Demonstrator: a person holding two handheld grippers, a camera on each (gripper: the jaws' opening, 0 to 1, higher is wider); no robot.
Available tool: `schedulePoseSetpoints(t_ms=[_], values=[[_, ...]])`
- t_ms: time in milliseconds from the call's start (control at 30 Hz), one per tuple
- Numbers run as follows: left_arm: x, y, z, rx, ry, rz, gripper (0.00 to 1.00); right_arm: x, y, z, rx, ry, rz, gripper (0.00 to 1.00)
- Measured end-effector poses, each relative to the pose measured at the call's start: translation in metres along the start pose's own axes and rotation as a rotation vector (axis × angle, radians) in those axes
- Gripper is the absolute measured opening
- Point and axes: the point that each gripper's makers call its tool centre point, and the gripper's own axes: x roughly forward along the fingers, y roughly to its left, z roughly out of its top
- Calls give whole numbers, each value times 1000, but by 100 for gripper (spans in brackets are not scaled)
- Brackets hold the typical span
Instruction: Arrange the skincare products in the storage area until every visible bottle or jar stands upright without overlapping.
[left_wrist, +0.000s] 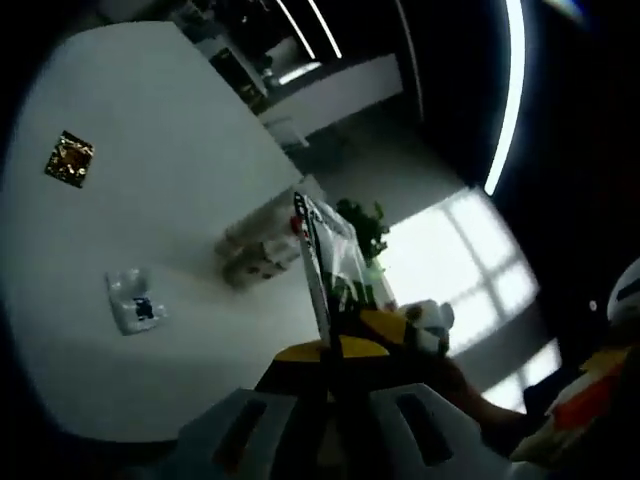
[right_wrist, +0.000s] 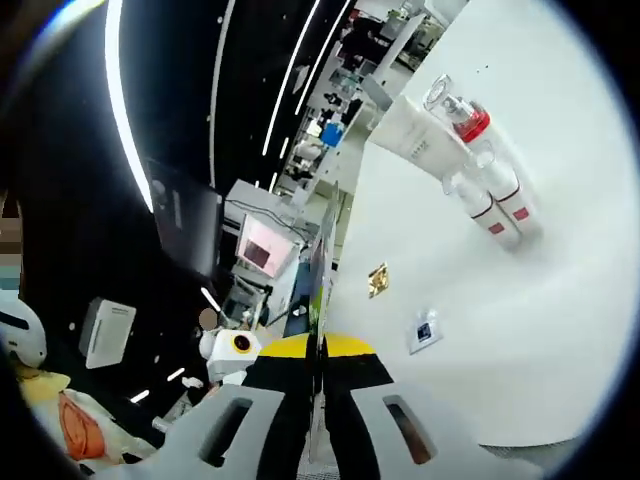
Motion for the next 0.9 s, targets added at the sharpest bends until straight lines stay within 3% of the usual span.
schedulePoseSetpoints(t_ms=[100, 200, 333, 600, 900], values=[[-1, 2, 5, -16, -11, 7, 0, 1, -3, 4, 25, -16, 8, 8], [0, 7, 10, -25, -25, 21, 0, 3, -5, 7, -18, -15, 5, 13], [5, 20, 16, -42, -35, 43, 0, 5, -5, 10, -59, -19, 19, 33], [19, 40, 25, -57, -38, 65, 0, 6, -11, 11, -150, -8, 18, 61], [35, 63, 25, -64, -12, 111, 0, 7, -27, 11, -214, -1, -34, 77]])
